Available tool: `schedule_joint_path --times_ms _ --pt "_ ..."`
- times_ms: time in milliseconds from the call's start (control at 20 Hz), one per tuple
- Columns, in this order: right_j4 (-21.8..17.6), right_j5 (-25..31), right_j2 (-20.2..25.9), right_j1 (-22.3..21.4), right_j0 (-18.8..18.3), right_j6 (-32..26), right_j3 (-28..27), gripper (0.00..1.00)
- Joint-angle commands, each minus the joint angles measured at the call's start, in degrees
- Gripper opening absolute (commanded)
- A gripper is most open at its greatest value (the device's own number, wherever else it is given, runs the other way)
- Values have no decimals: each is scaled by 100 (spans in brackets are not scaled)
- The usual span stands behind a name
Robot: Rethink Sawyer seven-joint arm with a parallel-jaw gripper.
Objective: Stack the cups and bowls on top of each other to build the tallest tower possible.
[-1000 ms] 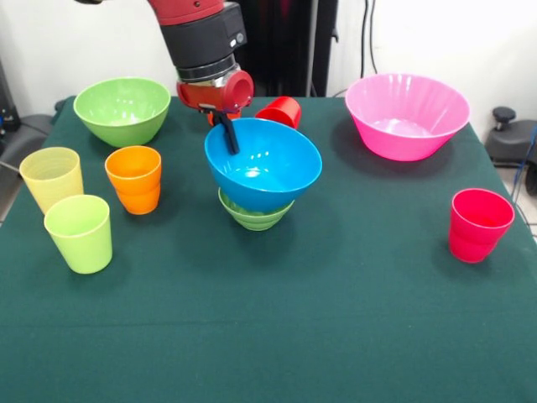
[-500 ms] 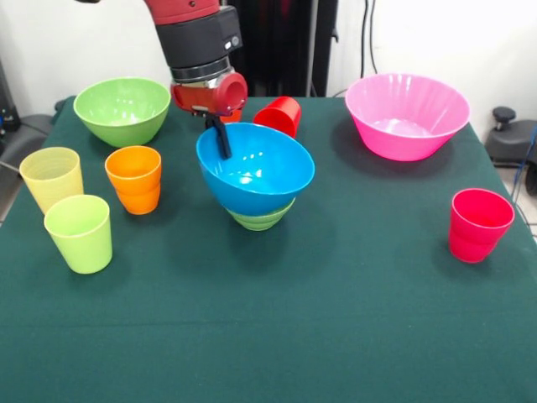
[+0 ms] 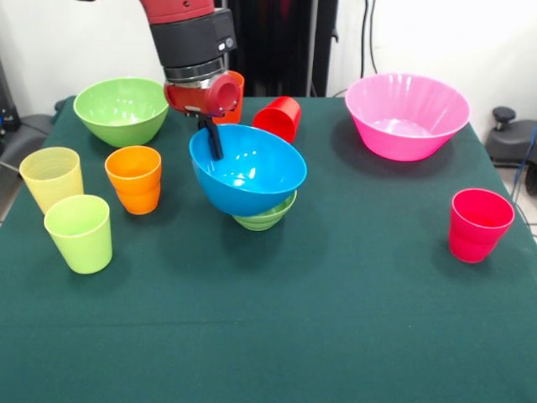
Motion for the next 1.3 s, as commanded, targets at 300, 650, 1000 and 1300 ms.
schedule_joint_path --times_ms 300,650,1000,1300 --pt "-187 -218 -40 302 264 398 92 0" --pt "-180 -364 -40 356 306 481 146 0" --pt "-137 -396 -55 379 367 535 162 0" --pt "-60 -424 -41 440 417 600 175 0"
